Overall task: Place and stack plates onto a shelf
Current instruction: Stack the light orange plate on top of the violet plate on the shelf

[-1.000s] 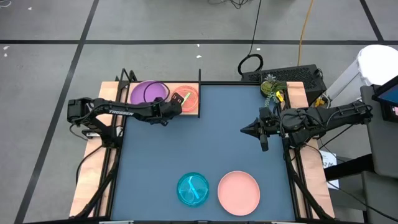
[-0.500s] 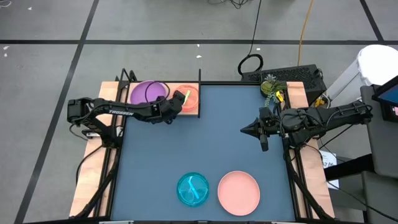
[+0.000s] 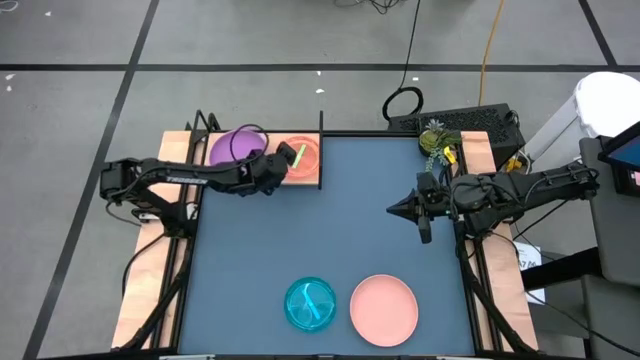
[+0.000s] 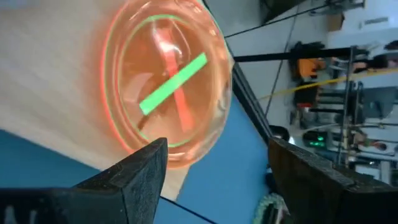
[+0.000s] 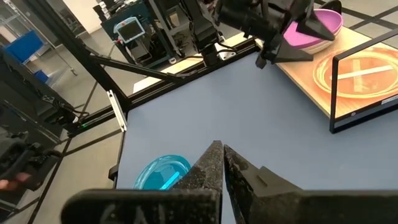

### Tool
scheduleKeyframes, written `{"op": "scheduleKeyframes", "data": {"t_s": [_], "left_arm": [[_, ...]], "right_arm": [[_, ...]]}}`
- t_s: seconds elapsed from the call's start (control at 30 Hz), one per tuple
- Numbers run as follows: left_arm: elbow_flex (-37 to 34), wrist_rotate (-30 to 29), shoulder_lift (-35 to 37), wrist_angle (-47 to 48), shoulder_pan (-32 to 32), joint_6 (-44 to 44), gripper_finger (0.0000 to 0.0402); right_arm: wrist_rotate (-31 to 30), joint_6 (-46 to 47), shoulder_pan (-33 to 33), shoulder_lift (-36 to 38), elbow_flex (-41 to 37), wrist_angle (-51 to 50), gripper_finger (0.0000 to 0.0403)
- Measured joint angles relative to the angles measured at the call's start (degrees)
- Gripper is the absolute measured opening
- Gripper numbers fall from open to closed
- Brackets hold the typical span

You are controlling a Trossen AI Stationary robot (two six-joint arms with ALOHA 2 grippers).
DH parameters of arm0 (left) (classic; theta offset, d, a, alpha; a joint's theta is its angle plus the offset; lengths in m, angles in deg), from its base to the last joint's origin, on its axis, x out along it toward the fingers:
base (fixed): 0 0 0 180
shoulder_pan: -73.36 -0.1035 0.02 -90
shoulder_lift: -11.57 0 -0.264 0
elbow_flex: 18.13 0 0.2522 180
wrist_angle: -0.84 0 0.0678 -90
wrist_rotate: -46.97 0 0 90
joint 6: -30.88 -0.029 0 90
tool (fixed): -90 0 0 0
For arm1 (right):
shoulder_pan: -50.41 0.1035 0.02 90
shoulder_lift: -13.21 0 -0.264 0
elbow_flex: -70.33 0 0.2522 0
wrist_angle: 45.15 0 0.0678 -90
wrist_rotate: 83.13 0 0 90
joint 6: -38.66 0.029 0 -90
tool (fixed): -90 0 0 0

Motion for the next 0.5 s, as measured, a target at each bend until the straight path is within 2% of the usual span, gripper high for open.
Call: {"op": "scheduleKeyframes", "data": {"t_s": [0.13,0.33,0.5], "left_arm": [[-0.08,0.17,1.86,-1.36,-0.53,-4.51,0.028],[-0.19,2.73,5.66,-9.12,-0.96,-20.02,0.028],[-0.23,6.05,9.06,-10.94,-0.97,-28.52,0.028]], "right_arm": [[-0.04,0.0,-0.02,-0.01,0.0,-0.17,0.0],[-1.53,0.43,-1.91,-1.57,0.0,-0.88,0.0],[-0.35,6.13,-5.09,-3.64,-1.82,-0.74,0.0]]}}
